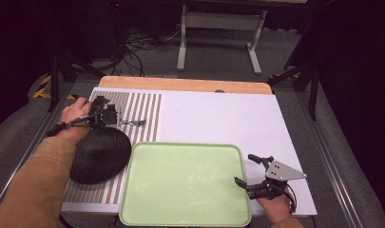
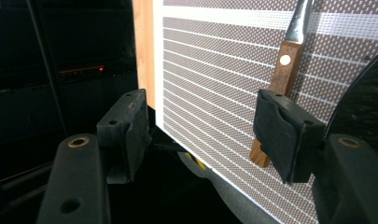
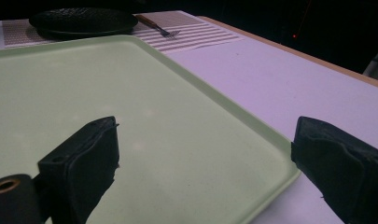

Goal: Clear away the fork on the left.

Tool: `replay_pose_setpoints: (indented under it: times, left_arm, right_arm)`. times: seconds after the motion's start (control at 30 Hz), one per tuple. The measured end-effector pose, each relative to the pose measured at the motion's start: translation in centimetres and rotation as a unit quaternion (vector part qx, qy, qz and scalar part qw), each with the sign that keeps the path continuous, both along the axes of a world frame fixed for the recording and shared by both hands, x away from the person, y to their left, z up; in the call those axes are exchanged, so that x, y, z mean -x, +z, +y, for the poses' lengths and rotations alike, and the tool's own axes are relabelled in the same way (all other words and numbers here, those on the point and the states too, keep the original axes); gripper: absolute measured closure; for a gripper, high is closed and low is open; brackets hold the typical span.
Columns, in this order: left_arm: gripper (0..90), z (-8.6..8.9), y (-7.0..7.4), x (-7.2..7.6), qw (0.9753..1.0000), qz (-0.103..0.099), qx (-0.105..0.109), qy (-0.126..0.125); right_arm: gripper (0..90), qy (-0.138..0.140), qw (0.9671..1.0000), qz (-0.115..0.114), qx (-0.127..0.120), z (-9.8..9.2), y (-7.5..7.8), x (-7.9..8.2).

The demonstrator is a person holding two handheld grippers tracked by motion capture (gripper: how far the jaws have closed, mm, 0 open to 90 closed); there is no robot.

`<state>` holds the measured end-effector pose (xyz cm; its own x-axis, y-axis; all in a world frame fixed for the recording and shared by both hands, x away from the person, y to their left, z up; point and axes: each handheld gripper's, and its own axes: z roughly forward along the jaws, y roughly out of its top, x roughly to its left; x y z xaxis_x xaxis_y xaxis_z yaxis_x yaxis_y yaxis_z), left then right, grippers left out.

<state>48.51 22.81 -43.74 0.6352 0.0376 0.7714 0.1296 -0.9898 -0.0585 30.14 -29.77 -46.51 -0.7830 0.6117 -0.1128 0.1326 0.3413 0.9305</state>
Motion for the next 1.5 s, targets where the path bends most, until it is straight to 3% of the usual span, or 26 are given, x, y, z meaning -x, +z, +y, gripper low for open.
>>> replay_pose_setpoints:
  times: [0.07, 0.1, 0.13, 0.2, 0.23, 0.4, 0.57, 0.9, 1.03, 1.07, 1.2, 1.4, 1.43, 1.5]
  left_arm:
    - [37.8, -0.1, -0.1, -0.2, 0.9999, 0.009, -0.009, 0.002]
    - [38.1, 0.0, -0.5, -0.4, 1.0, 0.005, 0.004, -0.003]
    - [38.1, -0.2, -0.4, -0.5, 0.9999, 0.013, -0.007, 0.002]
    - [38.2, -0.1, -0.6, -0.6, 0.9999, 0.01, 0.0, -0.002]
    - [38.3, -0.2, -0.7, -0.7, 0.9998, 0.018, -0.009, 0.005]
    - [39.6, -0.2, -1.0, -1.0, 0.9995, 0.03, -0.001, -0.005]
    - [40.0, -0.6, -1.2, -1.5, 0.9988, 0.049, -0.007, -0.001]
    - [42.1, -1.2, -2.3, -2.2, 0.9976, 0.067, -0.017, -0.004]
    - [44.5, -1.4, -2.5, -2.4, 0.9959, 0.087, -0.023, -0.002]
    - [45.8, -1.4, -2.6, -2.4, 0.9964, 0.083, -0.018, -0.007]
    - [47.7, -1.5, -2.4, -2.6, 0.9952, 0.096, -0.02, -0.008]
    - [48.1, -1.6, -2.5, -2.8, 0.9922, 0.125, -0.002, -0.008]
    - [48.1, -1.7, -2.6, -2.8, 0.9918, 0.127, -0.014, -0.01]
    - [49.8, -1.8, -2.8, -2.9, 0.9914, 0.13, -0.013, -0.008]
  right_arm:
    - [7.9, -0.001, 1.0, 0.001, 0.001, 0.0, 0.0, 0.0]
    - [7.9, 0.0, 1.0, 0.002, 0.001, 0.0, 0.0, 0.0]
    - [7.9, 0.0, 1.0, 0.002, 0.002, 0.0, 0.0, 0.0]
    - [7.9, 0.001, 1.0, 0.002, 0.002, 0.1, 0.0, 0.0]
    - [7.9, 0.001, 1.0, 0.002, 0.002, 0.1, 0.0, 0.0]
    - [7.9, 0.001, 1.0, 0.002, 0.004, 0.0, -0.1, 0.0]
    - [7.9, 0.001, 1.0, 0.003, 0.006, 0.1, -0.1, 0.0]
    - [7.9, -0.005, 1.0, 0.002, 0.008, -0.4, -0.1, 0.4]
    - [7.9, -0.009, 0.9999, 0.002, 0.008, -0.6, -0.1, 0.7]
    - [7.9, -0.011, 0.9999, 0.002, 0.006, -0.6, -0.2, 0.8]
    - [7.9, -0.011, 0.9999, 0.002, 0.006, -0.7, -0.2, 0.8]
    - [7.9, -0.01, 0.9999, 0.004, 0.006, -0.7, -0.2, 0.9]
    - [7.9, -0.01, 0.9999, 0.004, 0.007, -0.7, -0.2, 0.9]
    - [7.9, -0.011, 0.9999, 0.004, 0.007, -0.7, -0.2, 0.9]
